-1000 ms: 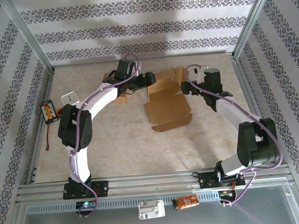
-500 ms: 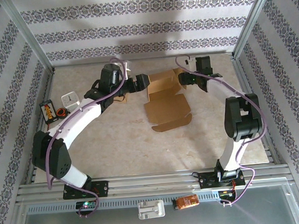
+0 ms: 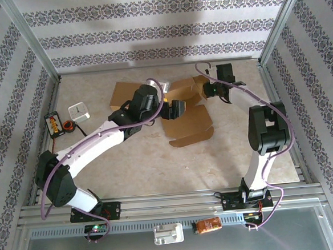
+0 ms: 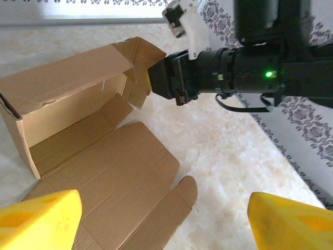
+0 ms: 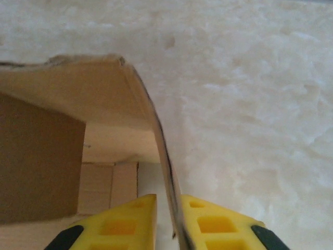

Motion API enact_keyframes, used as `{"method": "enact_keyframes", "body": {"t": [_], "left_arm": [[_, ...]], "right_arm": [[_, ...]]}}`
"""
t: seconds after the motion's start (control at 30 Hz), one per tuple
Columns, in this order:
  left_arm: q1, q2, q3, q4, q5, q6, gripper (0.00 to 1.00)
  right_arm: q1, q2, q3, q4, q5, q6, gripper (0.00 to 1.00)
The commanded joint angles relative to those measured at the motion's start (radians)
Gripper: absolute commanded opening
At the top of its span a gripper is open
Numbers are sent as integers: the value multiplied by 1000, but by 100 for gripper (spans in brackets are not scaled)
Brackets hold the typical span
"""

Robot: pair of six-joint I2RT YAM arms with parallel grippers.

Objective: Fold the paper box

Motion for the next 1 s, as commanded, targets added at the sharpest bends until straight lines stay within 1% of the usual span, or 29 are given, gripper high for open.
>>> {"method": "enact_keyframes", "body": {"t": [0.0, 0.1, 0.2, 0.27, 0.3, 0.37, 0.4, 0.43, 0.47, 0.53, 0.57, 0.63, 0.67, 0.7, 0.77, 0.83, 0.87, 0.9, 0.97], "left_arm": [[-33, 59, -30, -6, -75, 21, 81], [-57, 109, -40, 5, -90, 7, 80], [-71, 142, -68, 46, -81, -18, 76], [-76, 151, -90, 74, -69, -26, 74], [-78, 151, -100, 81, -66, -27, 74], [-81, 143, -121, 97, -48, -22, 74], [-81, 136, -135, 112, -25, -14, 74], [-82, 126, -151, 133, 4, 1, 74], [-83, 115, -168, 155, 22, -1, 74], [-83, 99, -189, 179, 40, -4, 74], [-82, 96, -193, 179, 50, -3, 75], [-83, 90, -194, 169, 59, 2, 75], [-83, 88, -198, 168, 61, 2, 75], [-83, 85, -200, 170, 62, 3, 76], [-82, 77, -210, 181, 64, 10, 76], [-83, 72, -217, 187, 57, 15, 76], [-83, 69, -220, 188, 53, 16, 76], [-83, 68, -222, 193, 50, 16, 76], [-83, 73, -228, 203, 44, 13, 76]], "right_arm": [[16, -109, -59, -26, 5, 88, 16], [38, -166, -114, -46, 37, 160, 12], [58, -208, -161, -57, 68, 214, 11], [73, -236, -197, -42, 84, 208, 12], [77, -244, -203, -31, 87, 194, 15], [73, -241, -197, -21, 96, 144, 32], [66, -226, -181, -26, 97, 123, 44], [53, -202, -153, -44, 79, 97, 59], [38, -174, -118, -65, 53, 74, 68], [16, -120, -55, -96, 43, 52, 78], [7, -95, -27, -98, 30, 40, 81], [-1, -52, 13, -89, 17, 16, 86], [-1, -28, 38, -84, 12, -2, 86], [-1, -8, 57, -80, 11, -12, 85], [-4, 41, 102, -72, -9, -31, 80], [-6, 81, 141, -78, -21, -33, 68], [-6, 99, 159, -83, -25, -34, 59], [-6, 109, 169, -81, -26, -28, 47], [-7, 111, 174, -76, -35, -16, 20]]}}
